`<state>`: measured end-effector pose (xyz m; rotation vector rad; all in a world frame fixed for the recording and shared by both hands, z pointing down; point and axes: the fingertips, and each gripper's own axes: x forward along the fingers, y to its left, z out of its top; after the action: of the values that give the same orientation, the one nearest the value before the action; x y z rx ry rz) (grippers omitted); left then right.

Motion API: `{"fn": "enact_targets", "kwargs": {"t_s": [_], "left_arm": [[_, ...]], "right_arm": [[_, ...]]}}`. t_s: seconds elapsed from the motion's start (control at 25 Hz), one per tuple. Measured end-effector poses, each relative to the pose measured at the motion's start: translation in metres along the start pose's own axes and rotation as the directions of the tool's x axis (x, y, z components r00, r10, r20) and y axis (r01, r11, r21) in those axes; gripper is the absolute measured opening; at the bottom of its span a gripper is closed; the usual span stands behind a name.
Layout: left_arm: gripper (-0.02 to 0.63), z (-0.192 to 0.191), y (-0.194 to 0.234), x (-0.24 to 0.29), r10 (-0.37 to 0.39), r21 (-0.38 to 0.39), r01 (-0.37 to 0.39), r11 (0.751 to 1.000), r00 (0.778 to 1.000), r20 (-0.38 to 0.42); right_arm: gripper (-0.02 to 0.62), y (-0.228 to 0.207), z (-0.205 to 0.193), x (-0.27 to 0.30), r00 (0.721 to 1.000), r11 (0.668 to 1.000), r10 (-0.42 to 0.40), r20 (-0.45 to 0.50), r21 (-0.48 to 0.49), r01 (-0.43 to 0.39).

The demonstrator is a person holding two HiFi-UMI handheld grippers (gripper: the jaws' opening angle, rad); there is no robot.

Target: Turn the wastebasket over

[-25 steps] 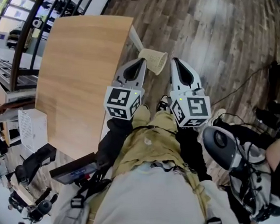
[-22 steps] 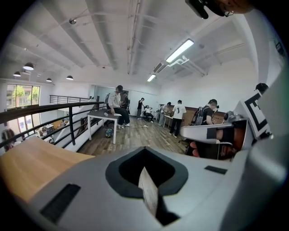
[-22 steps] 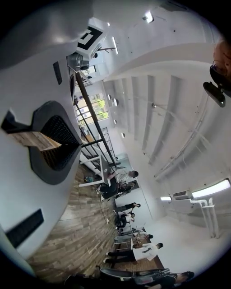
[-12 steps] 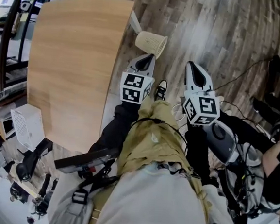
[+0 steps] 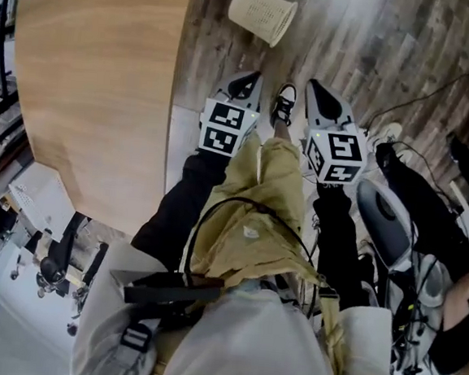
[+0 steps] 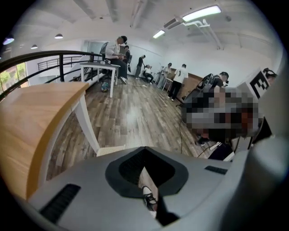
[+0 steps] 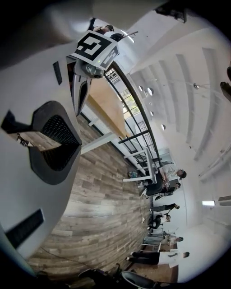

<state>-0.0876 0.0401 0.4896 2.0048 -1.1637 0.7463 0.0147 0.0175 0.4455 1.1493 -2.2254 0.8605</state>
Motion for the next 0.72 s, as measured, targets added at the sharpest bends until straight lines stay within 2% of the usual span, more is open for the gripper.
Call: {"fn": "enact_targets", "kwargs": {"t_s": [0.12,0.28,0.4,0.56,0.72], "left_arm": [[-0.003,-0.042,0.014,0.030,0.001,0.008,0.000,1.000,0.997,-0.075],[-0.003,-0.074,0.030,0.070,-0.004,0.027,0.007,1.000,0.993,-0.118],[-0.003,-0.092,0.035,0.099,-0.024,0.090,0.039,0.995,0.987,-0.160],[-0.003,-0.099,0.043,0.136,-0.037,0.170,0.068,0.983,0.983,-0.179],[-0.003,-0.098,0.053,0.156,-0.044,0.189,0.081,0.979,0.980,-0.195]], "right_arm": [[0.018,-0.014,-0.044,0.029,0.998,1.000,0.011,-0.057,0.026,-0.010],[0.019,-0.031,-0.083,0.069,0.994,0.999,0.048,-0.101,0.015,-0.047],[0.019,-0.038,-0.107,0.096,0.988,0.997,0.074,-0.133,-0.006,-0.075],[0.020,-0.055,-0.128,0.131,0.982,0.994,0.098,-0.163,-0.033,-0.105],[0.020,-0.073,-0.138,0.159,0.978,0.992,0.097,-0.185,-0.058,-0.109]]}}
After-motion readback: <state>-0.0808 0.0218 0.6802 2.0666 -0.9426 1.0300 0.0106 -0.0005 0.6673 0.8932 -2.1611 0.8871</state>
